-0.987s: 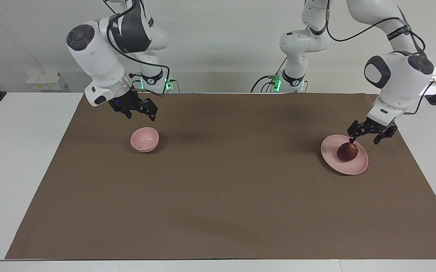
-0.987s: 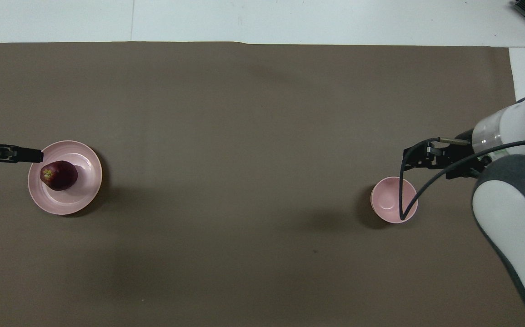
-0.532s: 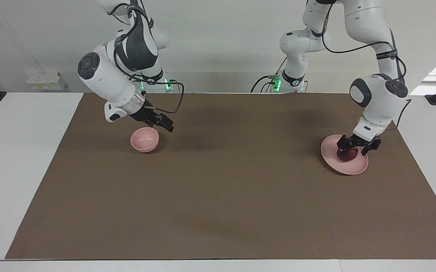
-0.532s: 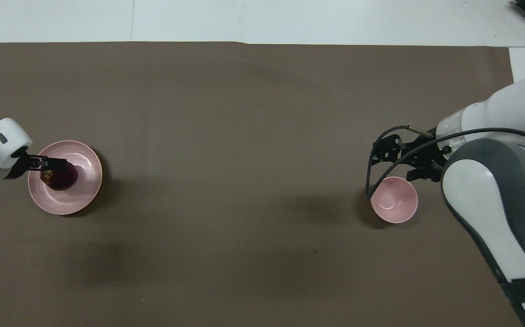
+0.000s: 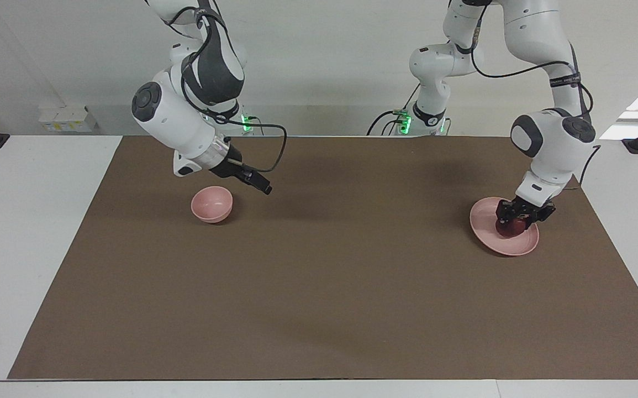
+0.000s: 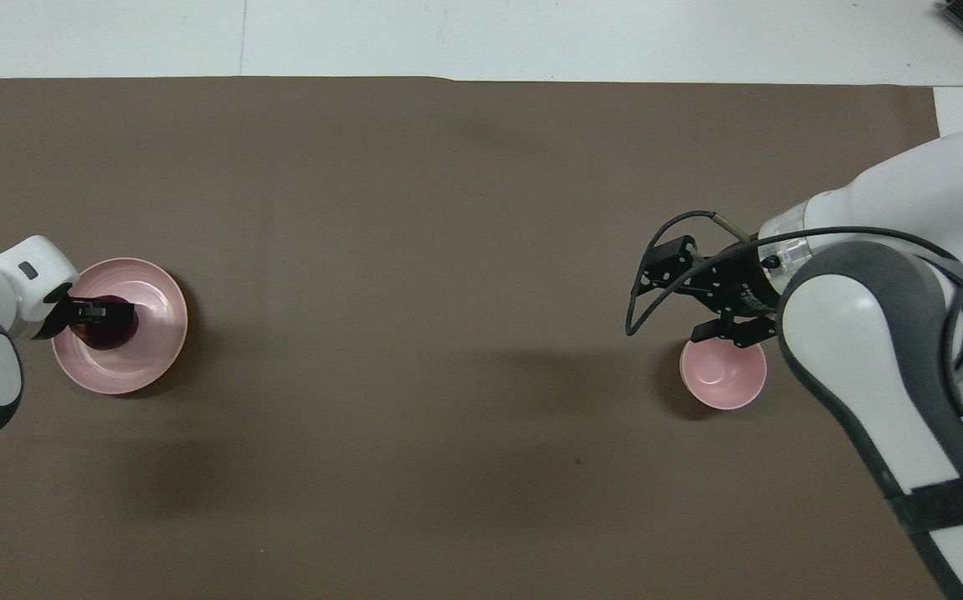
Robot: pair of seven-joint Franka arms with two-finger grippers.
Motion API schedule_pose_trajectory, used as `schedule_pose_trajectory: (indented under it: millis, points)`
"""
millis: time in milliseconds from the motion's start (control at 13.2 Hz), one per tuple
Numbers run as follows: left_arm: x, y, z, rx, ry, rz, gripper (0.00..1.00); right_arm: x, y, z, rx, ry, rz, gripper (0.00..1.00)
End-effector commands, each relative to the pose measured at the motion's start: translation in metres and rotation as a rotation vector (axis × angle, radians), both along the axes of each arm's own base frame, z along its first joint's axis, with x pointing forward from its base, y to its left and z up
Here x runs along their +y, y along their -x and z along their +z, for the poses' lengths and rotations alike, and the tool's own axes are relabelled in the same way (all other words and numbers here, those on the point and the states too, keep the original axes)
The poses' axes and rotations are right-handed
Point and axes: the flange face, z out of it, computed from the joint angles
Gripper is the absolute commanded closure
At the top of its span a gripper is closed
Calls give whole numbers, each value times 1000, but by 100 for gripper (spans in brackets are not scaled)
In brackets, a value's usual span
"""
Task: Move apple from plate to bowl
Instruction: 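Lower the left gripper onto the red apple while the right gripper rises, then lift the apple with the left gripper toward the right gripper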
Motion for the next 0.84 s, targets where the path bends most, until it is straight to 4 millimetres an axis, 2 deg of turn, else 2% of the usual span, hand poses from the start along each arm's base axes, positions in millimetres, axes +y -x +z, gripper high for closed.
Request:
schedule_pose_trajectory:
  millis: [0,76,152,304,532,684,759]
  points:
    - [-3,-8,26,-62,2,-15,100,13,0,0,8,-36,-62,0]
    - [-8,-8,37,-81,1,-21,100,21,1,0,12,-36,-75,0]
    - [-22,-7,48,-90,4,-40,100,24,0,-2,21,-43,-99,0]
    - [-41,-1,67,-84,24,-51,99,33,-4,-15,55,-92,-128,0]
    - [-90,4,84,-83,196,-5,99,51,-5,-16,61,-106,-181,0]
    - [-137,3,91,-86,321,29,99,58,-10,-28,109,-164,-241,0]
    - [-157,2,92,-84,351,67,99,69,-10,-32,119,-164,-255,0]
